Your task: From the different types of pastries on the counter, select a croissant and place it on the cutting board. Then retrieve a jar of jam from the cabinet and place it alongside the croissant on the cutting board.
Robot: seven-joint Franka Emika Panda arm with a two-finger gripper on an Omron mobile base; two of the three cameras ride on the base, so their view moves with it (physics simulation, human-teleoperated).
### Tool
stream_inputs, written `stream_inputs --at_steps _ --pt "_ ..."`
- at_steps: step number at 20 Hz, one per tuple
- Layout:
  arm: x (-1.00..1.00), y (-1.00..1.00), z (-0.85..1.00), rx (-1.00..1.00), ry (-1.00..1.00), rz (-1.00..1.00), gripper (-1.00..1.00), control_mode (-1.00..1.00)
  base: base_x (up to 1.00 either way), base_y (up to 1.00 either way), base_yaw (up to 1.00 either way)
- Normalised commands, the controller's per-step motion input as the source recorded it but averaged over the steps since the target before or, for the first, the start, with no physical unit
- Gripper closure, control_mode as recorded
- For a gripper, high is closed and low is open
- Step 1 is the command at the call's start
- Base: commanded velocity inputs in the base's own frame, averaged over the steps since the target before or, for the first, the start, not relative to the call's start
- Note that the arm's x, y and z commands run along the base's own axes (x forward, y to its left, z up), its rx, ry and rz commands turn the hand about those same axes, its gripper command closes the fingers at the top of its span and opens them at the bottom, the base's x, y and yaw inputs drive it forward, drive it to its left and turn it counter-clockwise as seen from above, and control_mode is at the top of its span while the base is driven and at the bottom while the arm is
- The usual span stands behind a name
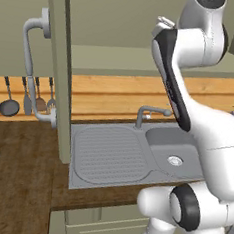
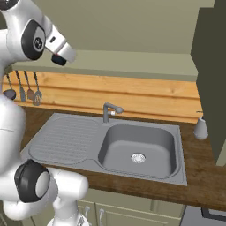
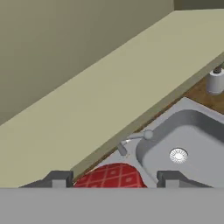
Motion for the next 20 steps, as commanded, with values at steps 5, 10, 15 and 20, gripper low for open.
stream_inputs --at_steps 5,10,15,20 --pt "-0.94 0.0 0.03 0.0 -0.2 -0.04 1.0 -1.0 0.0 0.0 0.0" --pt "-0.2 0.0 0.0 0.0 -0.03 0.0 1.0 1.0 -0.77 -0.04 0.0" --pt "0.0 0.0 0.0 0.0 0.0 0.0 1.0 1.0 -1.0 -0.12 0.0" --pt "0.0 0.0 0.0 0.0 0.0 0.0 1.0 1.0 -1.0 -0.28 -0.01"
